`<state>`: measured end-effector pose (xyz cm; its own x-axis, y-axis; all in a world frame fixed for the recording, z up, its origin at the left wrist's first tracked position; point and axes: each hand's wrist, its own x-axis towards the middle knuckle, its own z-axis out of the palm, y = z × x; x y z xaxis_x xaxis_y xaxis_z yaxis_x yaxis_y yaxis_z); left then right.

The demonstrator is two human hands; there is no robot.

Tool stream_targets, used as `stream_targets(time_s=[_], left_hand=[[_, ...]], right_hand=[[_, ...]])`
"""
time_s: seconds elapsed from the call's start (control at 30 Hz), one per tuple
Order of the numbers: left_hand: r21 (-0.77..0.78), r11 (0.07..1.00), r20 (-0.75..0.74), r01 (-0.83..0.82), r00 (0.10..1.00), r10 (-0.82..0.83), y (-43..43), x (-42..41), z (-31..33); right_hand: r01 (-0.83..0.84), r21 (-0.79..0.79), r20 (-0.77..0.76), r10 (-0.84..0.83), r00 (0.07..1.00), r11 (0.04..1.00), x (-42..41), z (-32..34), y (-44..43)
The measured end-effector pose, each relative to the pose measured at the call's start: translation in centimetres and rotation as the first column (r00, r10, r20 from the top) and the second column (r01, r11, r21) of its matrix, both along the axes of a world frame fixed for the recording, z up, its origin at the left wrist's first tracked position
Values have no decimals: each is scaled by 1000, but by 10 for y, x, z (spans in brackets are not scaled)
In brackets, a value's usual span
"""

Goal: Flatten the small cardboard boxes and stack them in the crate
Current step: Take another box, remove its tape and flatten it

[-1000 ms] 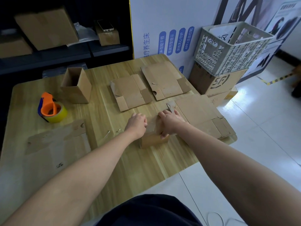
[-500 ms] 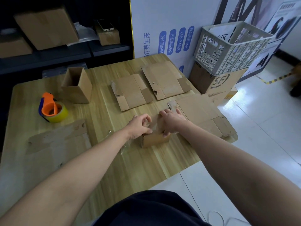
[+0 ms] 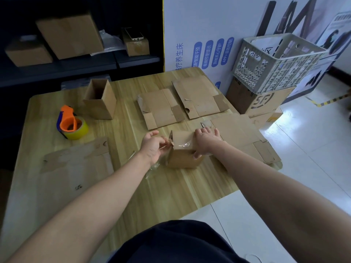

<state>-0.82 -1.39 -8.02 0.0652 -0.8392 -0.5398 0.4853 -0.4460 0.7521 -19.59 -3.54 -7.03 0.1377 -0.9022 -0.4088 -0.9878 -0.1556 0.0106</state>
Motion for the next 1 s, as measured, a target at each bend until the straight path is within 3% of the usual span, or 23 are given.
stream_targets(time_s=[0.07,0.17,0.3,0.5,0.63,0.77,0.83,0.87,0.93,1.0], left_hand=[[-19,999,-82,26,996,-27,-2,-9,10],[-47,996,-35,74,997,-75,-6,-23,23],[-40,999,-83,-1,997,-2,-9,-29,24],[16,995,-111,-100,989,101,-18,-24,20],[29,992,150,-126,981,120,-29,-21,10],[47,965,432,-256,877,212,-39,10,2],[62,988,454,-140,886,97,-40,35,1],[59,998,483,18,874,-45,-39,41,3],[107,925,591,364,725,-354,-31,35,10],[138,844,684,518,566,-460,-23,18,11]], right_hand=[[-19,14,97,17,995,1000,5,2,1],[-50,-19,263,53,963,999,14,5,2],[48,3,365,-46,930,999,3,10,0],[210,59,646,-197,738,976,-10,4,10],[220,101,708,-226,669,970,-10,2,13],[244,155,738,-277,615,957,-21,-2,17],[269,200,737,-326,592,942,-35,-4,20],[275,211,734,-338,589,938,-38,-5,21],[275,199,729,-329,600,941,-32,-6,22],[254,194,719,-314,620,948,-20,-10,20]])
